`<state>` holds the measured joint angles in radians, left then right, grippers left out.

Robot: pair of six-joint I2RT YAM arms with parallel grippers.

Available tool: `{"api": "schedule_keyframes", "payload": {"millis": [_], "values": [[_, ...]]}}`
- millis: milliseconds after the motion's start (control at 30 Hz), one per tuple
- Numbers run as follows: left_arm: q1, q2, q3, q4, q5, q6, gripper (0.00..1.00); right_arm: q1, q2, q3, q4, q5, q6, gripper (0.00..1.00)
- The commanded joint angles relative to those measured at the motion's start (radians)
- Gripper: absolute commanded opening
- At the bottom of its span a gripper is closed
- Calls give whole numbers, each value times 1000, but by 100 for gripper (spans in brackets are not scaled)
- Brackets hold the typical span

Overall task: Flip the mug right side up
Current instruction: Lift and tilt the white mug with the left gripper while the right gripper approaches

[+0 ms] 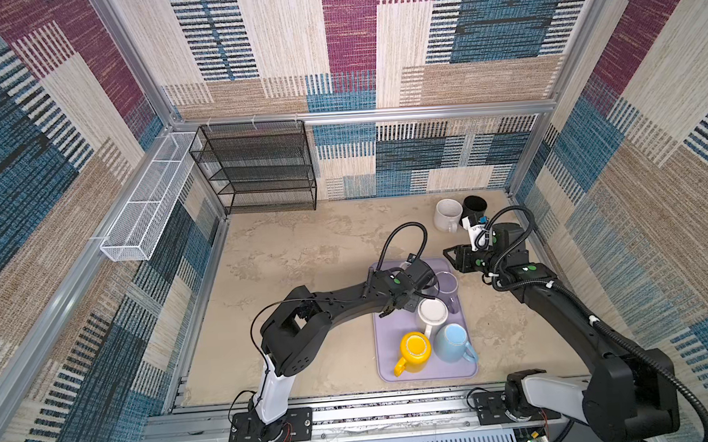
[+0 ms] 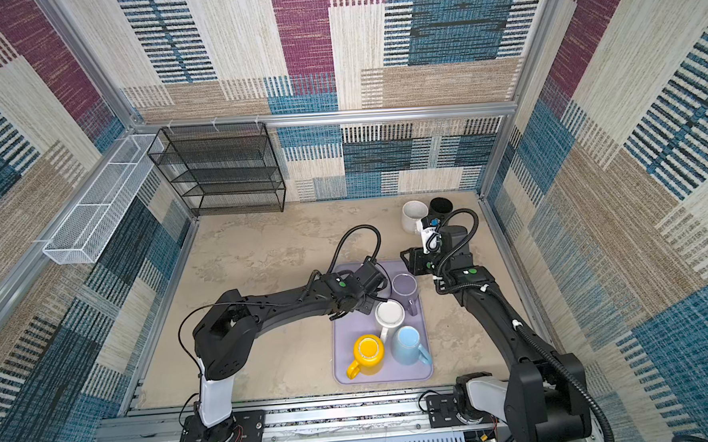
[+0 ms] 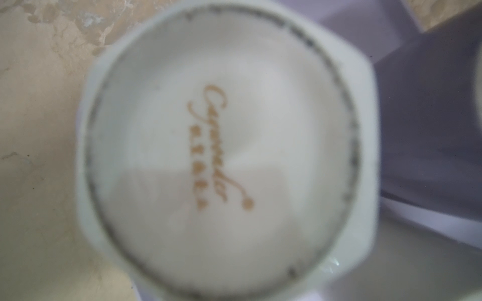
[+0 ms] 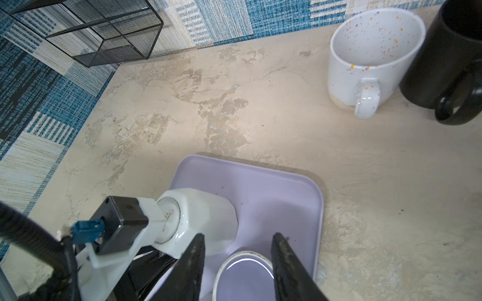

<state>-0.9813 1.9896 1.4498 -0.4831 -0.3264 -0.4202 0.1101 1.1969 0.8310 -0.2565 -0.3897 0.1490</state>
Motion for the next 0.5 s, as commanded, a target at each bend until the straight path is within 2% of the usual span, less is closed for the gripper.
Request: {"api": "schedule_keyframes", "payload": {"millis": [0, 467], "values": [[12, -35, -30, 4, -28, -20, 0, 0, -8, -3, 20, 3, 12, 45], [85, -243, -247, 165, 74, -51, 0, 2, 0, -15, 35, -32, 14, 45]]}}
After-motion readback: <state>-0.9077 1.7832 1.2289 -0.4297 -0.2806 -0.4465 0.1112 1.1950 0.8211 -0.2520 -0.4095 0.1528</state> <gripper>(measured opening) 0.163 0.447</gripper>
